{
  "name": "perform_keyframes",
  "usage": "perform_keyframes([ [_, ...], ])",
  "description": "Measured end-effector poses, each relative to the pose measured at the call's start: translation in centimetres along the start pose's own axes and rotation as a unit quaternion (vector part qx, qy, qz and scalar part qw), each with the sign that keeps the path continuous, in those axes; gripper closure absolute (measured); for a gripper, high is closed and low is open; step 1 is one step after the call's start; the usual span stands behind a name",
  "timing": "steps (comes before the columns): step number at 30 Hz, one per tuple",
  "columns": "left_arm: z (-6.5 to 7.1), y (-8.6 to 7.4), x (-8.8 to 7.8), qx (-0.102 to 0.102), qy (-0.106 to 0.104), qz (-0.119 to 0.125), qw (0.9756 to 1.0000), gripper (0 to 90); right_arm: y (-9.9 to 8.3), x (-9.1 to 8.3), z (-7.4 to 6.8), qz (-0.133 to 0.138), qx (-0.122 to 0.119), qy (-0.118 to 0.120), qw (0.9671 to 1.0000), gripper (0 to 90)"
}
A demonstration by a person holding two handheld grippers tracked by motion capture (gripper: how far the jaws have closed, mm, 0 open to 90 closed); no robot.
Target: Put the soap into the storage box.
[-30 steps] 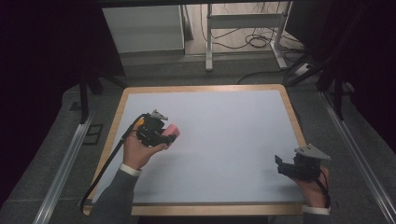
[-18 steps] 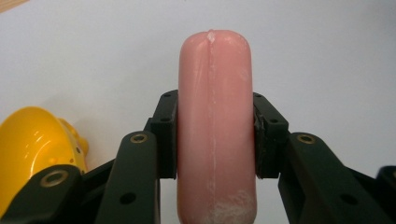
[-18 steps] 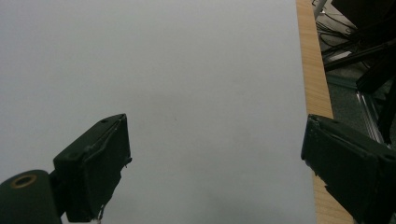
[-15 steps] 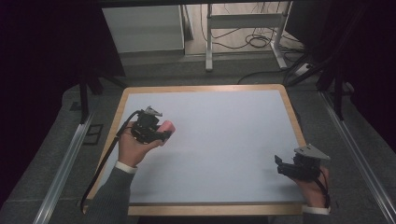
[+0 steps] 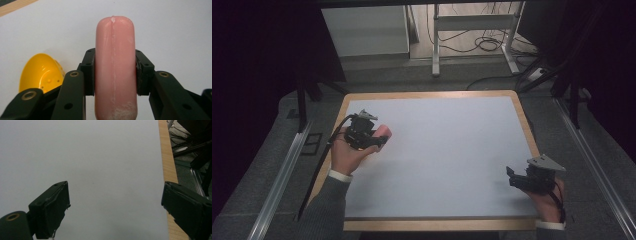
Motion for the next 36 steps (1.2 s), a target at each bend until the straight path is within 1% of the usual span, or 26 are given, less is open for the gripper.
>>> perform_keyframes([
  [6,-0.3,-0.1,-0.5,-0.003,0.003,0.005,1.0000,60.2,0.0,0.0,0.0,0.000,0.000,0.000,1.0000,7.8],
  [10,-0.7,-0.2,-0.6,-0.005,0.006,0.003,1.0000,60.2,0.0,0.0,0.0,0.001,0.001,0.000,1.0000,7.8],
  [11,-0.8,-0.2,-0.6,-0.008,0.006,0.003,0.9999,60.2,0.0,0.0,0.0,0.000,0.001,-0.001,1.0000,7.8],
  [17,-1.4,-0.6,-0.6,-0.014,0.008,0.001,0.9999,60.2,0.0,0.0,0.0,-0.001,0.000,0.000,1.0000,7.8],
  [24,-1.9,-0.8,-0.8,-0.016,0.010,0.000,0.9998,60.2,0.0,0.1,-0.1,-0.002,-0.001,-0.001,1.0000,7.8],
  [30,-2.5,-0.9,-1.1,-0.023,0.015,0.001,0.9996,60.2,0.0,0.1,-0.1,-0.002,-0.001,0.000,1.0000,7.8],
  [34,-3.0,-1.0,-1.1,-0.030,0.016,-0.002,0.9994,60.2,0.0,0.0,-0.1,-0.001,-0.001,0.000,1.0000,7.8],
  [36,-3.3,-1.0,-1.1,-0.034,0.020,-0.004,0.9992,60.2,0.0,0.1,-0.2,-0.001,-0.001,0.001,1.0000,7.8],
])
Point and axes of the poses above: each handheld gripper's, and its own axes: x roughly forward along the jaws, y roughly out of its top, z roughly to its right, the point moved 2 cm from there along x, roughly forward along the jaws, and after that the axes turned 9 degrees about -z, right-handed, at the moved point
